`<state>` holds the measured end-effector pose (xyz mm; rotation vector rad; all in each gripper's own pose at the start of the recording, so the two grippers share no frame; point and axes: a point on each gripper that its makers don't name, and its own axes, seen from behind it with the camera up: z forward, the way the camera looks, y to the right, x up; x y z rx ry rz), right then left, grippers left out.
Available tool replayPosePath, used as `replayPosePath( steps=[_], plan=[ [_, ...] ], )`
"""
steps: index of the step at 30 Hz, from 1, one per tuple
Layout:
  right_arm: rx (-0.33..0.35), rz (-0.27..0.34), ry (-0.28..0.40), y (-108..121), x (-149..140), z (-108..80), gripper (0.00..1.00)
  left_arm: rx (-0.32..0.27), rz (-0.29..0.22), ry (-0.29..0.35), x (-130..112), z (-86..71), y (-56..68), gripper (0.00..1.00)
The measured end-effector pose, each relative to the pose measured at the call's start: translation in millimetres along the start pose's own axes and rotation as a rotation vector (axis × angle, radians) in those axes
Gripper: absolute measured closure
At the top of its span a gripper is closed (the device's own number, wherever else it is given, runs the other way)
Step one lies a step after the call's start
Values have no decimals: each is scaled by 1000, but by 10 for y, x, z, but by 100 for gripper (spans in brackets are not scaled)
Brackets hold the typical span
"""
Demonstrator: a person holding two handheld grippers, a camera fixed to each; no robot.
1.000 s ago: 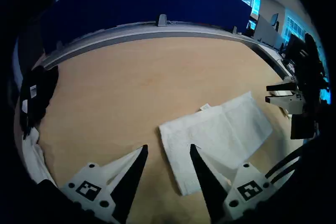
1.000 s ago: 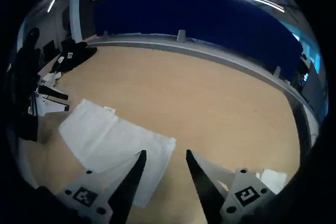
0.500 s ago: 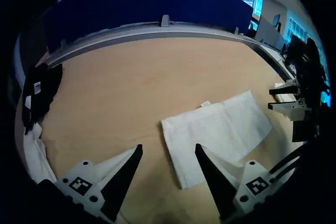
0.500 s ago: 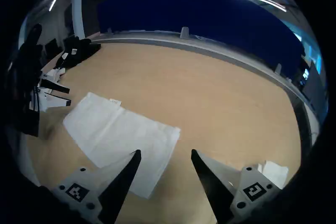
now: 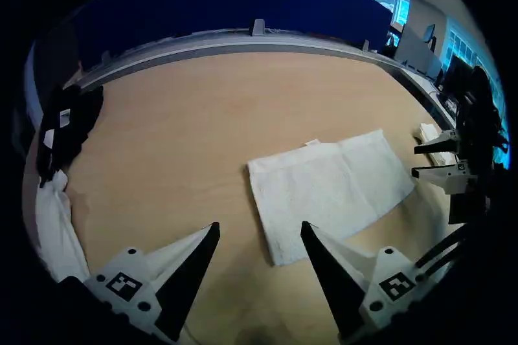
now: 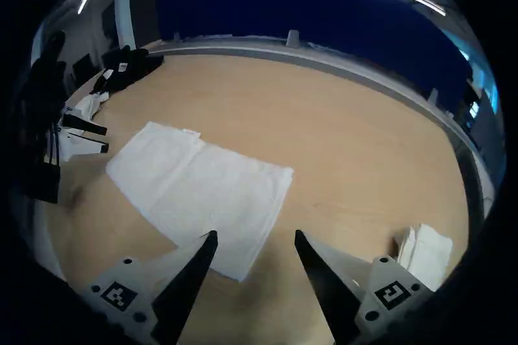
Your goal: Fold towel
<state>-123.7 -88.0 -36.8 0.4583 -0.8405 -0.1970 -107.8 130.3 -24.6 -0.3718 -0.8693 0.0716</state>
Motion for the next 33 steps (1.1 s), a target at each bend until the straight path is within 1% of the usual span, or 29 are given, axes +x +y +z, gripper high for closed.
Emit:
replayPosePath(
  steps=[11, 17, 19, 23, 27, 33],
  plan=[
    [19, -2, -26, -128, -226, -75, 8, 6, -33, -16, -205, -105, -1, 7],
    [28, -21, -41, -141, -290, -68, 8, 7, -36, -18, -252, -140, 15, 7],
    [37, -31, -49, -150, -317, -66, 11, 7, -36, -18, -256, -156, 13, 7],
    [58, -57, -65, -179, -374, -65, 22, 7, -38, -17, -264, -202, 6, 7],
    [85, -92, -79, -207, -425, -71, 30, 9, -44, -17, -287, -251, -2, 7],
    [116, -148, -96, -235, -452, -75, 35, 12, -57, -15, -314, -331, -14, 7]
  ],
)
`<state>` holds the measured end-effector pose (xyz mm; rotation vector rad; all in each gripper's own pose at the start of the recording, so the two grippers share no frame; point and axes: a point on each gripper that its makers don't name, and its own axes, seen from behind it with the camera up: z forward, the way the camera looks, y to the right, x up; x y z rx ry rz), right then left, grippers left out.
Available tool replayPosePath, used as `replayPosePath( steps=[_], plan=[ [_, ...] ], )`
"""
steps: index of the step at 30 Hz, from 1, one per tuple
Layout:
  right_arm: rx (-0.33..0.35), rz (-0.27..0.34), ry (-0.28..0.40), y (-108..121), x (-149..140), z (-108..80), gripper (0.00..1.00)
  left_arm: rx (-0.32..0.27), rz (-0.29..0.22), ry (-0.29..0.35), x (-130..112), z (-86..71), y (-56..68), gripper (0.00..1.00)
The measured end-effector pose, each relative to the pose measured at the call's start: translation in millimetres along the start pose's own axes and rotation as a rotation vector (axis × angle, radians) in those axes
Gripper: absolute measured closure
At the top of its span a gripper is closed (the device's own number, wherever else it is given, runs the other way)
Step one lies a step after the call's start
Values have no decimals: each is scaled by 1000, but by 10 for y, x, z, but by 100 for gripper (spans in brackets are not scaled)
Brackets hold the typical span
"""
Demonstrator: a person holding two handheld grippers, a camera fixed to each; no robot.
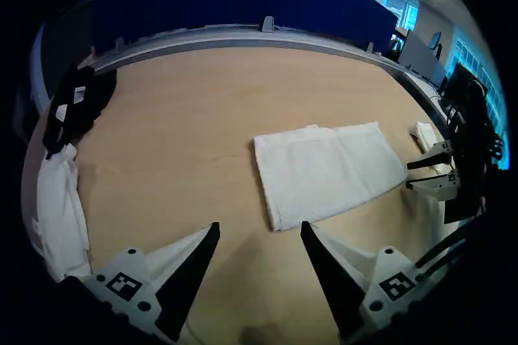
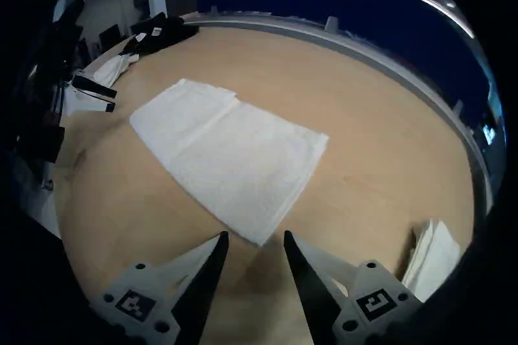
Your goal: Fold towel
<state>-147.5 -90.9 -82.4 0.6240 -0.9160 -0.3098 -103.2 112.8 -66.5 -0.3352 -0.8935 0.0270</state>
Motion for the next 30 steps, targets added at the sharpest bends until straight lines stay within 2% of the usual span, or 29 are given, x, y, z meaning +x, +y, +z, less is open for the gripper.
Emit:
replayPosePath(
  steps=[6, 10, 19, 22, 28, 30],
  plan=[
    [15, -26, -9, -5, 14, 19, 54, 3, -12, 2, -19, -68, -21, 7],
    [28, -38, -17, -22, 7, 36, 61, 7, -15, 3, -36, -96, -38, 7],
    [39, -67, -34, -36, -22, 51, 61, 15, -21, 3, -50, -146, -89, 7],
    [42, -72, -37, -36, -30, 59, 65, 18, -22, 2, -55, -154, -105, 7],
    [49, -71, -38, -38, -32, 77, 78, 20, -22, -1, -74, -153, -114, 7],
    [53, -70, -40, -38, -37, 78, 88, 21, -22, -1, -84, -150, -113, 7]
  ],
)
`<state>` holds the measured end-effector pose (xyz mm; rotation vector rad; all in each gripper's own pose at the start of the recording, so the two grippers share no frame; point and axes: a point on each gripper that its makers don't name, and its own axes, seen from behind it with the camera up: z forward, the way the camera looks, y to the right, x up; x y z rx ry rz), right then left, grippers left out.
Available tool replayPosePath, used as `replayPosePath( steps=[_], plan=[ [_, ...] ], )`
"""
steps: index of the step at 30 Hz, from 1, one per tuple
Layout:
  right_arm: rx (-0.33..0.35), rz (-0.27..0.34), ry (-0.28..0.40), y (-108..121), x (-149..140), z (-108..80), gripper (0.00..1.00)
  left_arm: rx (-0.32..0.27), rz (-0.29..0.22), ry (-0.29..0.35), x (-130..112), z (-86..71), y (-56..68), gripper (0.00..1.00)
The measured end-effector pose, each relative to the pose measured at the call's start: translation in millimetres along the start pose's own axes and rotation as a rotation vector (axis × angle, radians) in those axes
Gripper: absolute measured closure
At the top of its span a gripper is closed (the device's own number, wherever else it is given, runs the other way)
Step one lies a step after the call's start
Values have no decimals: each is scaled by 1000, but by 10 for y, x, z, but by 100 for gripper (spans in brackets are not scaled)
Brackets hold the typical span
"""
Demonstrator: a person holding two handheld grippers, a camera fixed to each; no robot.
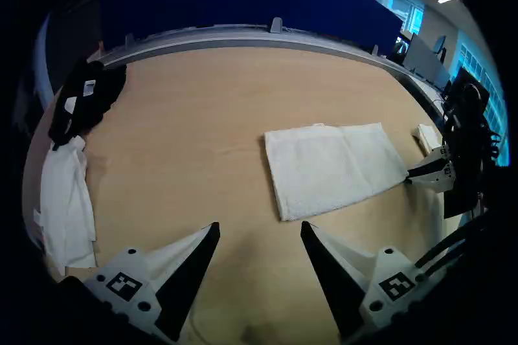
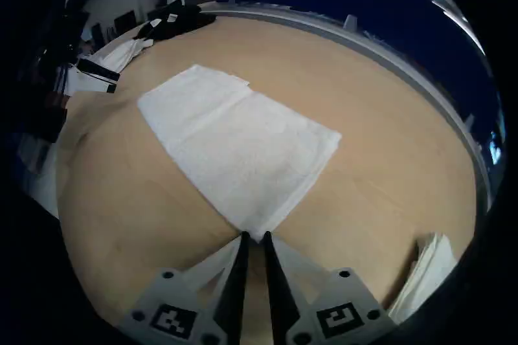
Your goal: Fold towel
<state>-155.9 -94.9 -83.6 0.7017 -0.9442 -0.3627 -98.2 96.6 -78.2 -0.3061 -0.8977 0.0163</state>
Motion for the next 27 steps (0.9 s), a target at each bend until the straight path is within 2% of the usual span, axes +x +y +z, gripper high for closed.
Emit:
replayPosePath(
  steps=[2, 13, 20, 27],
  plan=[
    [4, 3, -3, 2, -2, 0, 94, 0, 0, -1, -12, 5, 3, 7],
    [-15, -13, 20, 55, 141, -63, 95, 3, -11, 0, -43, -47, -4, 7],
    [-30, -35, 59, 64, 382, -198, 95, 6, -28, -1, -73, -128, -16, 7],
    [-39, -85, 107, -3, 732, -345, 95, 10, -33, 2, -107, -279, -24, 7]
  ],
)
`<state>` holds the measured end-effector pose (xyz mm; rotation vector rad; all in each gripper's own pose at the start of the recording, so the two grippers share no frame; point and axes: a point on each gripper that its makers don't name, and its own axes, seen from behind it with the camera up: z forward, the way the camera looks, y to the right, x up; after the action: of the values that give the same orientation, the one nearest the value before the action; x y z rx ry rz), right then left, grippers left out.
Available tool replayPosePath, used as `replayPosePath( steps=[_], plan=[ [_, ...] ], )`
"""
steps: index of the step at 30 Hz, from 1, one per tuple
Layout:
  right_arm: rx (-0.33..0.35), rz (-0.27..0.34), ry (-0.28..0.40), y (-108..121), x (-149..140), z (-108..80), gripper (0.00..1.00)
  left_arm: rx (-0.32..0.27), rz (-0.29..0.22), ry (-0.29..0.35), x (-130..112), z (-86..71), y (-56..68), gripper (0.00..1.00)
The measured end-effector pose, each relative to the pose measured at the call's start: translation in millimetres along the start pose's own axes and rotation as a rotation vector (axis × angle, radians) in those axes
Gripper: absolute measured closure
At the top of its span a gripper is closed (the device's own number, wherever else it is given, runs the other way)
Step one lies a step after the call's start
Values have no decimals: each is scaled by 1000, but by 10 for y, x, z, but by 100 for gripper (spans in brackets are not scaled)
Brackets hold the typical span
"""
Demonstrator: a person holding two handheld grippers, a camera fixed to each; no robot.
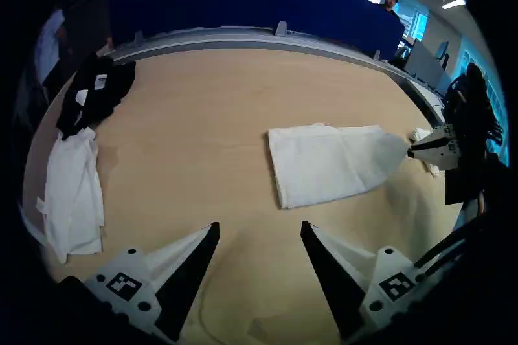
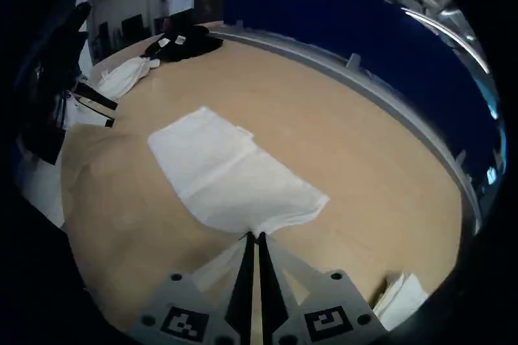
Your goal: Fold towel
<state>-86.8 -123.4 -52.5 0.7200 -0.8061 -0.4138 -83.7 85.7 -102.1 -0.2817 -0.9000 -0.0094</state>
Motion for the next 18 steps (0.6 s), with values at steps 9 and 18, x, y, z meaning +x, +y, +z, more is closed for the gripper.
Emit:
replayPosePath(
  steps=[9, 18],
  plan=[
    [3, -83, 61, -107, 528, -91, 96, 12, -28, 12, -60, -194, -20, 7],
    [16, -161, 93, -268, 927, -94, 95, 32, -37, 40, -71, -377, -106, 7]
  ],
)
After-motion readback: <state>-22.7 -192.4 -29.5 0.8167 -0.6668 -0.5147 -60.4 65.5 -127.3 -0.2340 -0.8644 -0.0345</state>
